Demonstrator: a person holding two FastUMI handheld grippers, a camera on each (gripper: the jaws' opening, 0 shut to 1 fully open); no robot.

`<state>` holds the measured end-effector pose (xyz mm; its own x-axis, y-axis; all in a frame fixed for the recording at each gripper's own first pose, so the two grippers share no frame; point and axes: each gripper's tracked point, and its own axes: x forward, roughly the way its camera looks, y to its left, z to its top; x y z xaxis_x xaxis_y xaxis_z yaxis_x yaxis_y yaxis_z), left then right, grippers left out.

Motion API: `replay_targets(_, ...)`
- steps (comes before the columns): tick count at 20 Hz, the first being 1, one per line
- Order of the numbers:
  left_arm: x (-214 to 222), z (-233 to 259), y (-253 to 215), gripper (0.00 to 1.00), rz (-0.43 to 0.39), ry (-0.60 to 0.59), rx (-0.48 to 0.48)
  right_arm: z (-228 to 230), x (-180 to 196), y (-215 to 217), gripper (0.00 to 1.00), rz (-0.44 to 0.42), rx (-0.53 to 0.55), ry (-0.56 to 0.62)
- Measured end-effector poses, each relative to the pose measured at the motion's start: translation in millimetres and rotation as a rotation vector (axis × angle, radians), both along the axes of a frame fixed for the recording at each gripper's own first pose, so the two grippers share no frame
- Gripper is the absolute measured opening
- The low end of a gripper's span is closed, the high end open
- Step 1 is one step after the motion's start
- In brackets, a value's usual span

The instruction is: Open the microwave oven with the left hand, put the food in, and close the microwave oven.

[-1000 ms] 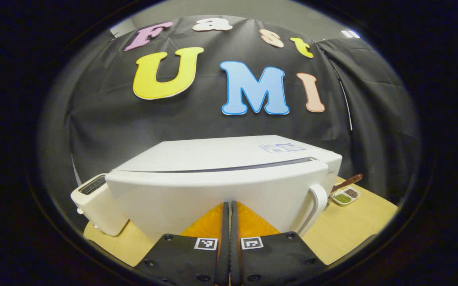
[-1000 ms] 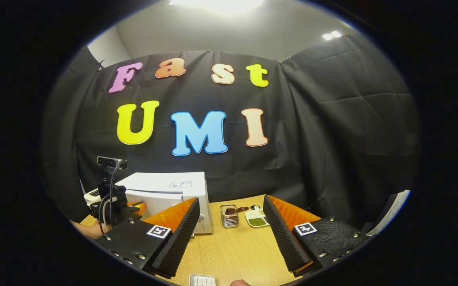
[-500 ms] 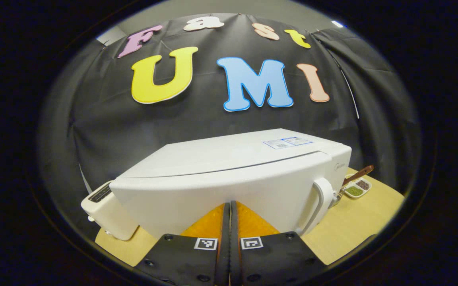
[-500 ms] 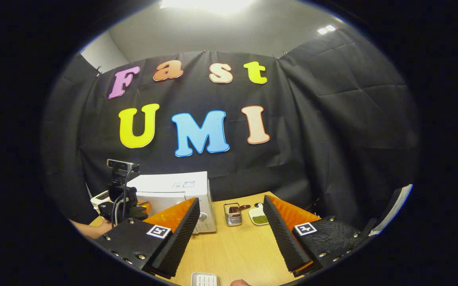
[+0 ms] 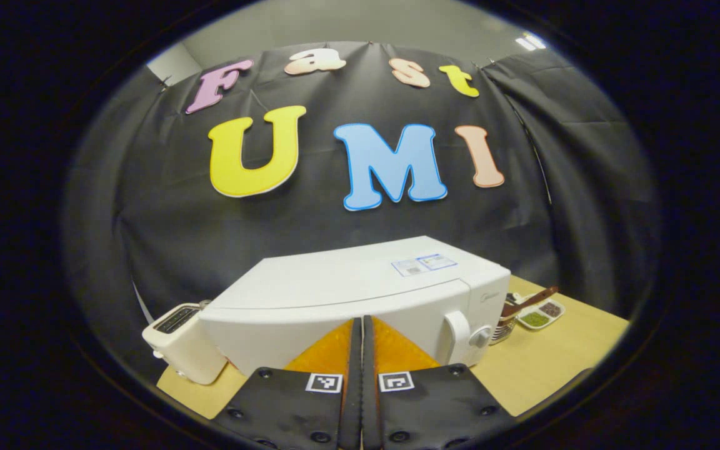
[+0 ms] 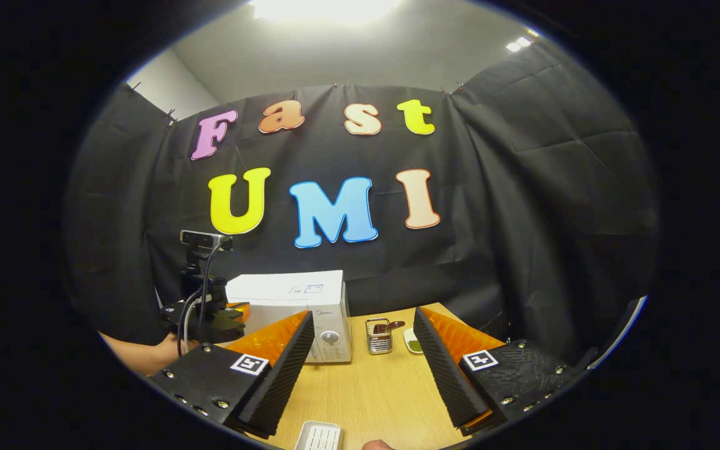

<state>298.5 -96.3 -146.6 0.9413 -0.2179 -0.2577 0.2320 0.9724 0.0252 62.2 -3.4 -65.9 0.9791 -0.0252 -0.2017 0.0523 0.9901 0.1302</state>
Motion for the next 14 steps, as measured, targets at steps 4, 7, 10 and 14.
replay_targets(4,-49,45,-1,0.07,0.025,-0.053,-0.047,6,-3,-8,0.97,0.047,0.002,-0.024)
replay_targets(7,-86,69,4,0.07,0.062,-0.082,-0.069,11,-6,-15,0.97,0.090,0.012,-0.049)
replay_targets(10,-121,92,14,0.07,0.106,-0.122,-0.065,9,-8,-18,0.97,0.130,0.009,-0.061)
replay_targets(14,-167,110,27,0.07,0.129,-0.123,-0.081,15,-15,-17,0.97,0.149,0.015,-0.076)
